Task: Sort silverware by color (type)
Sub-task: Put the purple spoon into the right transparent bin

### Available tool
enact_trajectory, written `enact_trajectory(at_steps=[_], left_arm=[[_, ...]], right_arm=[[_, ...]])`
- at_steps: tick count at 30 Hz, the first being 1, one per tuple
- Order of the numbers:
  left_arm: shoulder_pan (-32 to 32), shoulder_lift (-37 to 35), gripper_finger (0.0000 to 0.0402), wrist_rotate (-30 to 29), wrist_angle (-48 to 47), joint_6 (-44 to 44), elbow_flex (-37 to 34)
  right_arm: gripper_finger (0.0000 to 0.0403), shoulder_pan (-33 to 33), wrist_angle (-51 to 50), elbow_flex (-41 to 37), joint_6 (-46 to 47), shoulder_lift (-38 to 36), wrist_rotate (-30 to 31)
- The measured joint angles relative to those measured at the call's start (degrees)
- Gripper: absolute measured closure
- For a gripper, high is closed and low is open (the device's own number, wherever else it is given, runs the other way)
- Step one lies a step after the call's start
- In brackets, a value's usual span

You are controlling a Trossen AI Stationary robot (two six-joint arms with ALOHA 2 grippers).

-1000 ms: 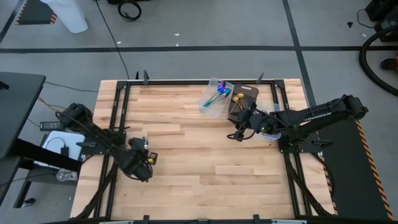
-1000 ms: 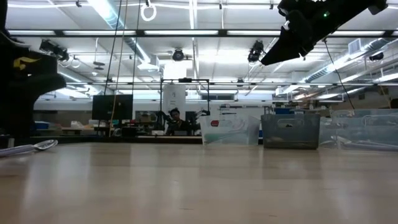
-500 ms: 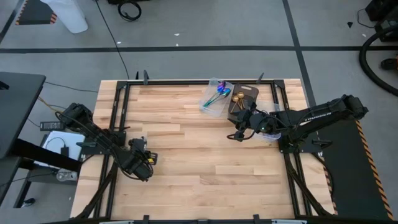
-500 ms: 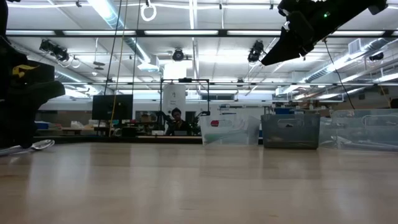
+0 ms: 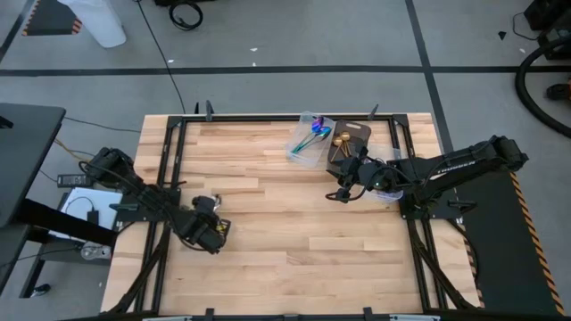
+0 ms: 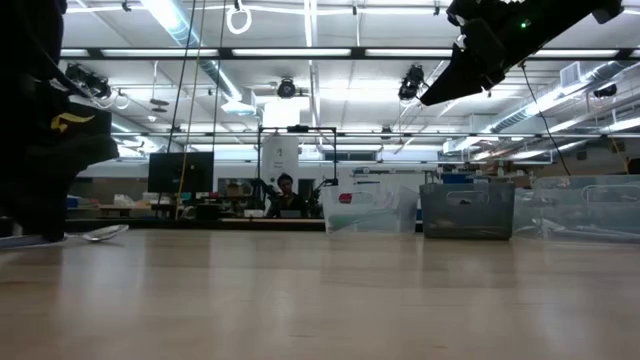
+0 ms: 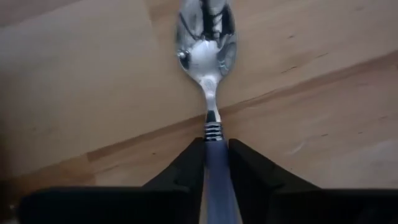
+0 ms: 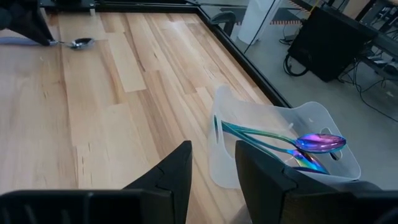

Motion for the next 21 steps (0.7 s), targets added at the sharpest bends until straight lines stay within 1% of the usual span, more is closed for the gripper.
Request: enact_trajectory(at_steps=[5, 9, 13, 21], left_arm=[[0.22, -0.13, 0.0368, -1.34, 0.74, 4.87, 0.13], [0.02, -0.11, 0.0388, -3.26, 1.81, 6.06, 0.15], [0.00, -0.06, 0.0397, -5.35, 3.04, 6.42, 0.09], [0.17, 0.04, 0.0398, -10.20, 10.95, 13.54, 0.00]], right_arm=[[0.0270, 0.00, -0.03, 0.00, 0.00, 0.00, -0.04], [0.0270, 0.00, -0.05, 0.00, 0.00, 0.00, -0.07], [0.0270, 0.00, -0.23, 0.00, 0.00, 0.00, -0.11], [0.0270, -0.04, -0.40, 0.00, -0.01, 0.00, -2.99]])
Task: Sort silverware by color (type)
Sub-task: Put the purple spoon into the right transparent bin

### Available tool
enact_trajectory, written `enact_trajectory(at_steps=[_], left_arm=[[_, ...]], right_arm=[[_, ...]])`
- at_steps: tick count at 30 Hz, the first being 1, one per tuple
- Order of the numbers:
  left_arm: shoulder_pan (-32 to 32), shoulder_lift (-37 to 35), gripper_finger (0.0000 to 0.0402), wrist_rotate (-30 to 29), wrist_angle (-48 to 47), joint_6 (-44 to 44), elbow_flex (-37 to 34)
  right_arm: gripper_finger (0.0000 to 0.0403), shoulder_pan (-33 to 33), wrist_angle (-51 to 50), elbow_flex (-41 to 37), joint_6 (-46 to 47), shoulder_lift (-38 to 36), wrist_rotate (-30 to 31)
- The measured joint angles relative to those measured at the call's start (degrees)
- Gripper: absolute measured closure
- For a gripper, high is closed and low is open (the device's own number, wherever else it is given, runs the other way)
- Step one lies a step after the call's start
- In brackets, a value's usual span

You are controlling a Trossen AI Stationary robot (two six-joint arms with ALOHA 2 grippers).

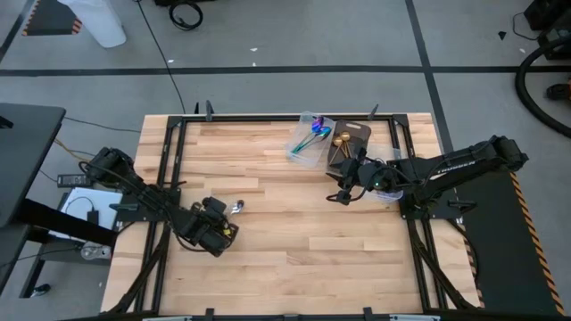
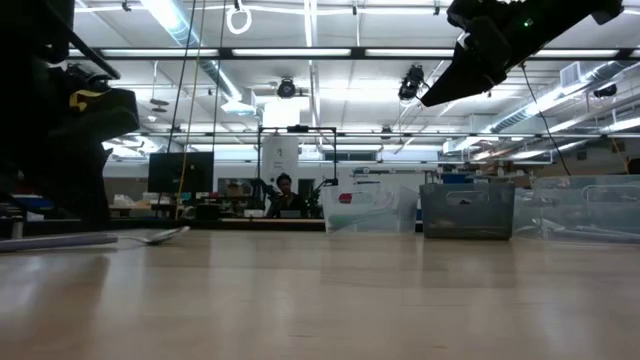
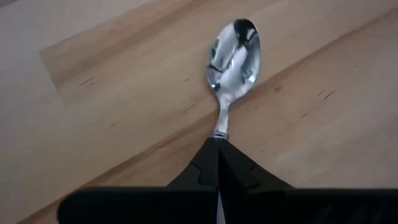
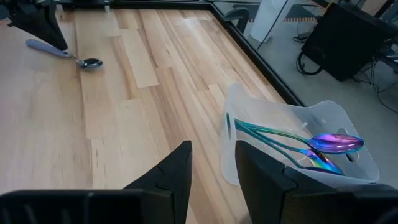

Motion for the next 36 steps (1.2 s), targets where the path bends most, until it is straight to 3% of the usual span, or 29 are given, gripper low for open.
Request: enact_trajectory(at_steps=[12, 20, 24, 31, 36], left_arm=[[0.19, 0.00, 0.0389, -1.26, 1.07, 1.68, 0.00], [0.26, 0.00, 0.0293, -1.78, 1.64, 4.55, 0.00], [0.26, 1.66, 0.0268, -1.86, 3.35, 9.51, 0.00], [0.55, 6.50, 0.0269, -1.86, 5.56, 11.33, 0.25], [0.57, 6.94, 0.0321, -0.82, 6.24, 10.68, 0.24]], right_arm=[[0.0270, 0.00, 0.02, 0.00, -0.02, 0.00, -0.09], [0.0270, 0.00, 0.04, 0.00, -0.02, 0.00, -0.07], [0.0270, 0.00, 0.04, 0.00, -0.02, 0.00, -0.07], [0.0270, 0.00, 0.17, 0.00, 0.00, 0.00, -0.07], [0.0270, 0.00, 0.17, 0.02, 0.00, 0.00, -0.05]])
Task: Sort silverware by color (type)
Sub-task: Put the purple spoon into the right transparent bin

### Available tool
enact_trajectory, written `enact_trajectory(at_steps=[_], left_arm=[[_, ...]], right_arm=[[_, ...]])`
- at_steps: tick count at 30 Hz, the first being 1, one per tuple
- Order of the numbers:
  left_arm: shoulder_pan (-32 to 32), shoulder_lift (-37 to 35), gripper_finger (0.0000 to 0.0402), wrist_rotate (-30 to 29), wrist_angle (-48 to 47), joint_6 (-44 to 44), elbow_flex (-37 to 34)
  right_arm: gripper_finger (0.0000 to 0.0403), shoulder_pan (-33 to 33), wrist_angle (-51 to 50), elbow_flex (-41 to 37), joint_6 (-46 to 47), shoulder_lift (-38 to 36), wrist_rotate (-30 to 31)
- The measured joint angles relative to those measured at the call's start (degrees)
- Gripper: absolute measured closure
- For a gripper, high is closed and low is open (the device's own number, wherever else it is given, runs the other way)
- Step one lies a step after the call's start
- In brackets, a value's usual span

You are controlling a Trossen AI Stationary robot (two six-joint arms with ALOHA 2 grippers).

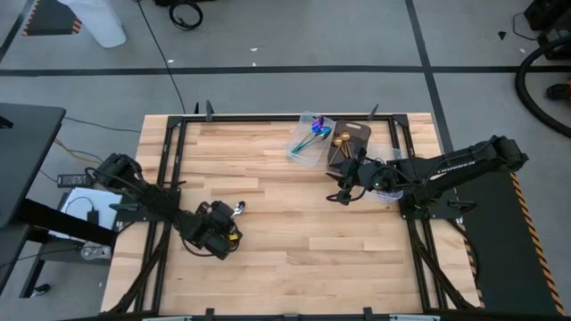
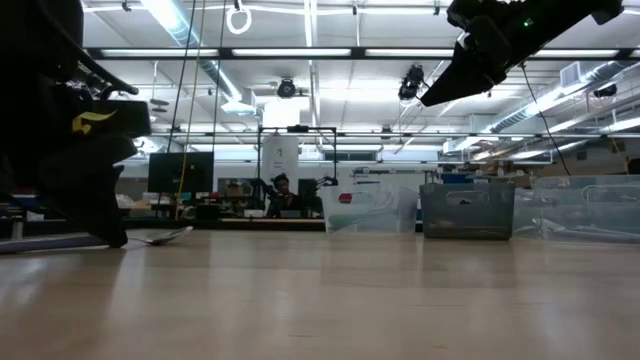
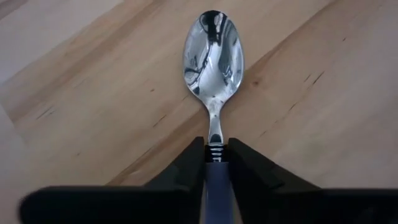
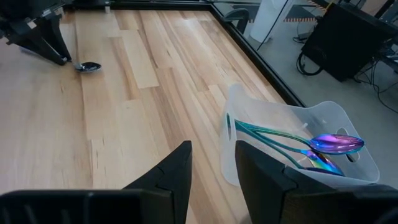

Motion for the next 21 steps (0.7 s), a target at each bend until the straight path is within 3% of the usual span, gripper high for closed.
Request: enact_trajectory(at_steps=[2, 7, 12, 16, 21], left_arm=[[0.00, -0.16, 0.0350, 0.29, 0.27, 0.02, -0.02], [0.05, -0.14, 0.0352, 0.06, 1.24, 0.01, -0.14], [-0.06, -0.95, 0.0352, -4.83, 5.78, 1.27, -0.34], [0.78, -2.31, 0.0358, -14.16, 13.59, 9.62, -0.33], [4.05, -2.26, 0.0380, -21.11, 30.63, 31.75, -0.28]], right_arm=[[0.0270, 0.00, 0.00, -0.02, 0.01, 0.00, -0.02], [0.0270, 0.00, -0.02, -0.02, -0.01, 0.00, 0.02], [0.0270, -0.07, 0.07, -0.01, 0.01, 0.00, 0.38], [0.0270, -0.07, 0.57, -0.02, 0.01, 0.00, 0.38], [0.0270, -0.07, 0.78, -0.02, -0.15, 0.02, 0.19]])
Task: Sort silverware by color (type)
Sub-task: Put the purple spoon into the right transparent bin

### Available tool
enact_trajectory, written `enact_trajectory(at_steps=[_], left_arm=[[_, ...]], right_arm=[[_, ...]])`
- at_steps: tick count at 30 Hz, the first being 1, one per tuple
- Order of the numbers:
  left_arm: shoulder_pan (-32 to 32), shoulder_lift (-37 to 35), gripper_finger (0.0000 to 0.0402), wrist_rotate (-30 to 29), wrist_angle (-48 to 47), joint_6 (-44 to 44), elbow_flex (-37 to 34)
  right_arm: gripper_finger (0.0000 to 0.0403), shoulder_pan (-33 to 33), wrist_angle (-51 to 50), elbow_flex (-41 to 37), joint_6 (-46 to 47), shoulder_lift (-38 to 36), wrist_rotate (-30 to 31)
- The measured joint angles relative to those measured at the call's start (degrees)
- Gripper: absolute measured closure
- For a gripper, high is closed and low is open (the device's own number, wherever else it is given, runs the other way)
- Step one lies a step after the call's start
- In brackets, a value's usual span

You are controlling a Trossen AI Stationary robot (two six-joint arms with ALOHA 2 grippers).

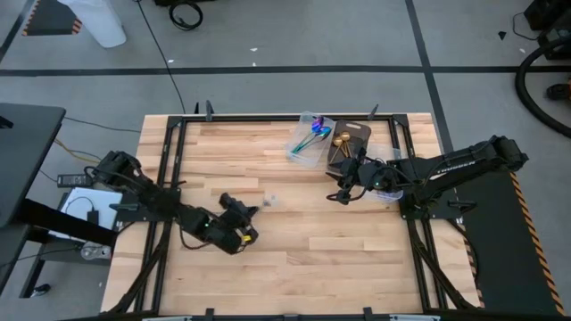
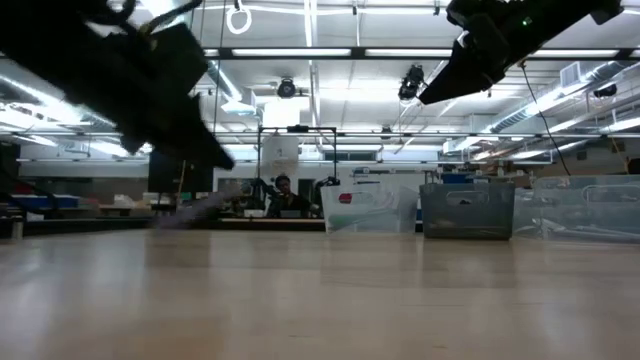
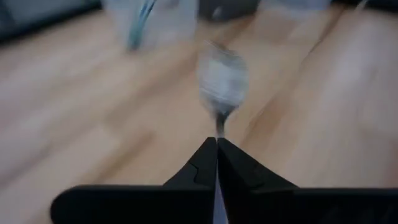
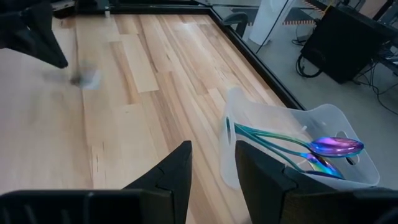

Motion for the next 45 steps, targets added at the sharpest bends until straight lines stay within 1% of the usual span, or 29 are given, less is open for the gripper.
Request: enact_trajectory(at_steps=[4, 6, 8, 10, 12, 13, 16, 18, 23, 27, 30, 34, 40, 43, 45], left_arm=[[4.27, 0.00, 0.0393, -0.17, 15.76, 17.43, 0.00], [6.38, 0.00, 0.0397, 1.15, 23.28, 25.01, 0.00], [8.45, -0.01, 0.0397, 4.01, 28.86, 30.91, 0.02], [10.30, -0.04, 0.0397, 5.83, 31.06, 33.49, 0.03], [11.92, -0.04, 0.0397, 7.57, 31.00, 33.61, 0.02], [12.62, -0.04, 0.0397, 9.73, 30.95, 33.60, 0.02], [14.83, 0.78, 0.0387, 19.58, 31.29, 33.46, 0.04], [15.62, 1.85, 0.0371, 22.37, 31.05, 32.76, 0.04], [17.09, 4.51, 0.0317, 26.22, 31.02, 34.02, 0.04], [18.88, 7.34, 0.0276, 34.26, 31.39, 34.21, 0.04], [19.84, 9.79, 0.0257, 38.91, 30.81, 35.25, 1.39], [19.85, 13.15, 0.0249, 40.69, 28.22, 40.75, 5.82], [20.41, 18.17, 0.0249, 45.06, 19.92, 46.22, 13.41], [20.94, 19.53, 0.0249, 47.16, 16.78, 47.57, 15.00], [21.46, 20.29, 0.0249, 47.98, 16.68, 47.66, 15.20]], right_arm=[[0.0269, 0.00, 0.62, 0.02, 0.33, 0.00, -0.20], [0.0266, 0.00, 0.91, 0.00, 0.37, 0.00, -0.71], [0.0262, 0.05, 1.02, 0.01, 0.38, 0.00, -1.88], [0.0258, 0.07, 1.18, 0.01, 0.39, 0.00, -2.59], [0.0256, 0.07, 1.12, 0.00, 1.42, 0.00, -3.04], [0.0255, 0.07, 1.08, 0.00, 2.02, 0.00, -3.12], [0.0255, 0.15, 0.96, 0.00, 3.16, 0.00, -3.14], [0.0255, 0.15, 1.05, 0.00, 2.99, 0.00, -3.14], [0.0255, 0.15, 1.08, 0.00, 2.87, 0.00, -3.14], [0.0255, 0.33, 1.11, 0.00, 3.28, 0.00, -4.18], [0.0255, 0.35, 1.10, 0.00, 3.61, 0.00, -5.58], [0.0255, 0.35, 1.12, 0.00, 6.25, 0.00, -6.15], [0.0255, 0.61, 0.75, 0.01, 7.90, 0.00, -6.23], [0.0254, 1.15, 0.70, 0.01, 7.90, 0.00, -6.79], [0.0254, 1.49, 0.72, 0.02, 7.88, 0.00, -7.65]])
